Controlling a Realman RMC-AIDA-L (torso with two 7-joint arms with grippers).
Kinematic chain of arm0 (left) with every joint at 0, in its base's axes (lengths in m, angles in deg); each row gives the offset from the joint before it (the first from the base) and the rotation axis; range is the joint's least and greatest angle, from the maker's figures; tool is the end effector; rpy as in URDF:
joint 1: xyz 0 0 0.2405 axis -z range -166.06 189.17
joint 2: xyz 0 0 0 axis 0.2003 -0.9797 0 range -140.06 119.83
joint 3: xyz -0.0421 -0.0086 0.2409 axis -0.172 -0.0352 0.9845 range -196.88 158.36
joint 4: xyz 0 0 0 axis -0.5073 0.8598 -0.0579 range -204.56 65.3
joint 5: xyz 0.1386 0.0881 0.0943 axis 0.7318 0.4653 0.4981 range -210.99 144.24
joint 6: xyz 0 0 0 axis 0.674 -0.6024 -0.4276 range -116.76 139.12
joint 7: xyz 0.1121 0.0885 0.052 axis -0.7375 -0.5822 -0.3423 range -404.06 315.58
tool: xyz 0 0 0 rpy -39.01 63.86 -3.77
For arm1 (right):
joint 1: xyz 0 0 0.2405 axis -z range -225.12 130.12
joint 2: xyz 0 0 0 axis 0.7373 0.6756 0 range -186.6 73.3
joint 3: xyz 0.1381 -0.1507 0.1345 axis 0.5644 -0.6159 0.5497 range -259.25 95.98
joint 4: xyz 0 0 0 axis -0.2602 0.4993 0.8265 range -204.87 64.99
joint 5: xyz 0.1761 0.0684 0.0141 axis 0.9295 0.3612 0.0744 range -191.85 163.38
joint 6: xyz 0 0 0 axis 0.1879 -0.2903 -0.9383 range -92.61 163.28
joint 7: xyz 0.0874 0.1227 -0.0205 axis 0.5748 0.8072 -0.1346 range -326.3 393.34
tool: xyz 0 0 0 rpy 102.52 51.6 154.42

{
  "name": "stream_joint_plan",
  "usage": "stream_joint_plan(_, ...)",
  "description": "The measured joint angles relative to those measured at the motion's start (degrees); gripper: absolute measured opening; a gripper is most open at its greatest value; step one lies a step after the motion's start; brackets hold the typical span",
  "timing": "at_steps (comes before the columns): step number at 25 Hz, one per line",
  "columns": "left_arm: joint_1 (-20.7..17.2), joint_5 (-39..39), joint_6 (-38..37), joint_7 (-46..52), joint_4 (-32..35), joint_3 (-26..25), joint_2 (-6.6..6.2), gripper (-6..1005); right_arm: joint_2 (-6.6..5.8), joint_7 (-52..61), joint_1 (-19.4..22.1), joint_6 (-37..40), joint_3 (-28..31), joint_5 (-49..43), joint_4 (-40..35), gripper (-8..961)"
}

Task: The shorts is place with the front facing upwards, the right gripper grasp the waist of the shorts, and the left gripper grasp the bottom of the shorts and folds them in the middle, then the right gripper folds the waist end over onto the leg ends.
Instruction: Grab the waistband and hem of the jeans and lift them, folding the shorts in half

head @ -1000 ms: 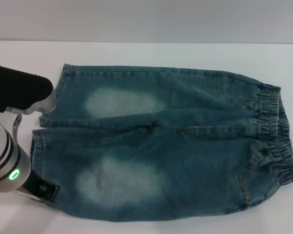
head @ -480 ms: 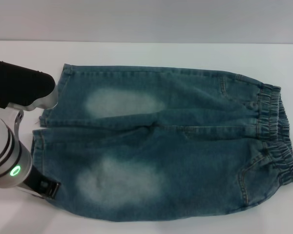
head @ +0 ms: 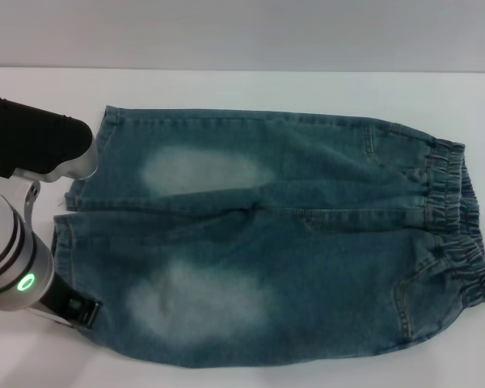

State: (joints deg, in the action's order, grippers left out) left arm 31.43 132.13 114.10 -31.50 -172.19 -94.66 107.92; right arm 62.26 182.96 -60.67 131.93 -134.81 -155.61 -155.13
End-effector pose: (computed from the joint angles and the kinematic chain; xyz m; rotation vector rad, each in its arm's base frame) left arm -0.1981 0.2499 0.0032 -2.0065 -1.3398 0.7299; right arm 0.2887 0.2584 0.0771 -2.1304 1.6408 -0.0872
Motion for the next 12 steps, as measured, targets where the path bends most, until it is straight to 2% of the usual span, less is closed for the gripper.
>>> stream_joint_plan(12,-0.01,0.00,-0.08,0.08,-0.53,0.17,0.09,76,-0.07,-1.08,-1.18,-2.00,0.01,-0.03,3.01,792)
